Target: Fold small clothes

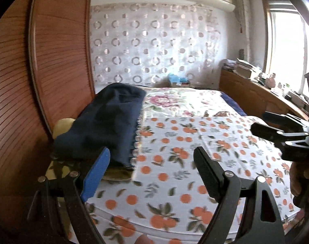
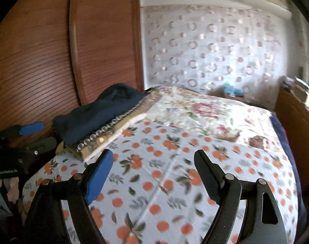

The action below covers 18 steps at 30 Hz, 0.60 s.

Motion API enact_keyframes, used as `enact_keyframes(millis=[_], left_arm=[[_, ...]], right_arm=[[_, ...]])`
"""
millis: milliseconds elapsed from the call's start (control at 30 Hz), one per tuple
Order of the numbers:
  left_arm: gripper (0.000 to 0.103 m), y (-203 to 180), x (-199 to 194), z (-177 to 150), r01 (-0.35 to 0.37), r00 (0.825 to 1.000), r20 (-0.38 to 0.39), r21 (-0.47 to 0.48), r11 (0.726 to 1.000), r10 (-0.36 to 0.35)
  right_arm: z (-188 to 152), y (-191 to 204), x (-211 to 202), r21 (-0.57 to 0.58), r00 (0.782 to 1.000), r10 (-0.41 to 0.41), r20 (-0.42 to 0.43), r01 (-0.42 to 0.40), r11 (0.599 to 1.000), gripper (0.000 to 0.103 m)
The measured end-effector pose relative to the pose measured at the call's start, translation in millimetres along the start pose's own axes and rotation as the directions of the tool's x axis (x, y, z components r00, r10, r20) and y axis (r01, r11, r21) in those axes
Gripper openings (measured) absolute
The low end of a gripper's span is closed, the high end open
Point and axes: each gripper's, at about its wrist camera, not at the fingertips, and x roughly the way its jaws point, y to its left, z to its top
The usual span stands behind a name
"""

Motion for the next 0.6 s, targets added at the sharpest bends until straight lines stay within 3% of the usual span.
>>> enact_keyframes(millis=[267, 600], left_arm=[[0.085, -40.0, -23.5, 12.6, 0.061, 0.997, 0.053, 0.036, 0.997, -0.063], [0.085, -66.8, -52.5, 37.7, 0.064, 0.991, 0.115, 0.064, 0.996, -0.071]], right_arm=[[-8.6, -2.3, -62.2, 0.064, 0.987, -0.147, 0.058, 0.144, 0.988, 0.088], [-21.3, -2.8, -101.9, 0.127, 0.970, -0.214, 0.117, 0.199, 0.972, 0.088]])
